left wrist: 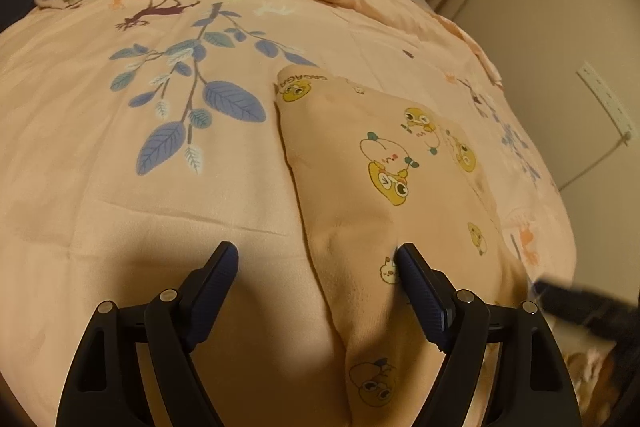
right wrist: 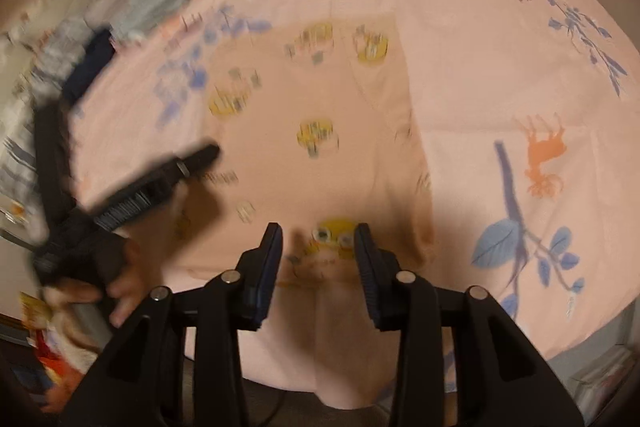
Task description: Fold small clothes
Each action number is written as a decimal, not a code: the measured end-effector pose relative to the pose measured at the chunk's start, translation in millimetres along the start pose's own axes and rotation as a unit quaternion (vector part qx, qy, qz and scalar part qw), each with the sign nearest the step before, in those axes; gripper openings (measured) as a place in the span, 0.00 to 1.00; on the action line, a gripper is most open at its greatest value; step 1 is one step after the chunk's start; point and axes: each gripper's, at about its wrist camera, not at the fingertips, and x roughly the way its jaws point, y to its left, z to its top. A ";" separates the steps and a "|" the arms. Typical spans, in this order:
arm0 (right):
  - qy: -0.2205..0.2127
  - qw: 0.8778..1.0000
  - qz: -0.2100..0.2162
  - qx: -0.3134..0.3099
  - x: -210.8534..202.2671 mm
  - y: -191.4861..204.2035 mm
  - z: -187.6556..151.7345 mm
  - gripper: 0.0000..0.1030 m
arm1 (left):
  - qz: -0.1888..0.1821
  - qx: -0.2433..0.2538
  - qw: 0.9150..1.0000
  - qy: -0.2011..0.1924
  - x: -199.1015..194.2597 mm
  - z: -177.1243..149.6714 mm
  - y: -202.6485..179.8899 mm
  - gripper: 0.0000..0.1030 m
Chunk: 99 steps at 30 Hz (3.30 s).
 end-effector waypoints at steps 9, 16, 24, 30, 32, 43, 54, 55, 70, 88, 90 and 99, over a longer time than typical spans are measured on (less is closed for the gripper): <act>-0.019 0.990 0.100 0.094 -7.6 -79.5 70.4 0.81 | -0.157 -0.046 0.986 0.007 -21.2 19.0 32.7 0.79; 0.078 0.980 0.139 0.117 67.6 -86.6 68.3 0.80 | -0.184 -0.063 0.979 0.060 10.1 23.7 30.9 0.79; 0.065 0.953 0.271 0.122 81.5 -91.5 67.2 0.86 | -0.254 -0.072 0.960 0.093 31.2 26.5 16.6 0.81; 0.069 0.941 0.315 0.097 87.1 -76.5 65.0 0.78 | -0.270 -0.080 0.954 0.098 36.7 29.1 6.2 0.82; 0.073 0.941 0.315 0.096 93.0 -69.2 66.0 0.68 | -0.270 -0.080 0.955 0.096 35.6 28.9 6.7 0.82; 0.090 0.938 0.310 0.128 112.4 -85.2 65.4 0.24 | -0.201 -0.172 0.950 0.167 34.1 25.0 38.5 0.50; 0.080 0.941 0.304 0.124 112.6 -81.9 64.6 0.25 | -0.240 -0.150 0.952 0.115 43.9 31.0 11.9 0.71; 0.079 0.942 0.303 0.123 112.8 -82.1 64.7 0.24 | -0.233 -0.129 0.958 0.108 43.3 30.5 5.9 0.71; 0.028 0.969 0.231 0.083 106.0 -63.0 59.7 0.18 | -0.079 -0.016 0.996 0.040 40.4 21.6 -25.1 0.31; -0.144 0.969 0.199 0.001 -23.5 -8.0 49.6 0.19 | -0.156 0.055 0.983 -0.085 -56.6 40.4 -60.9 0.24; -0.146 0.970 0.196 -0.008 -24.7 -0.8 48.7 0.19 | -0.152 0.057 0.983 -0.089 -60.7 41.8 -62.3 0.24; -0.131 0.969 0.208 0.001 -15.4 1.3 51.0 0.19 | -0.145 0.056 0.984 -0.090 -69.6 35.5 -53.6 0.24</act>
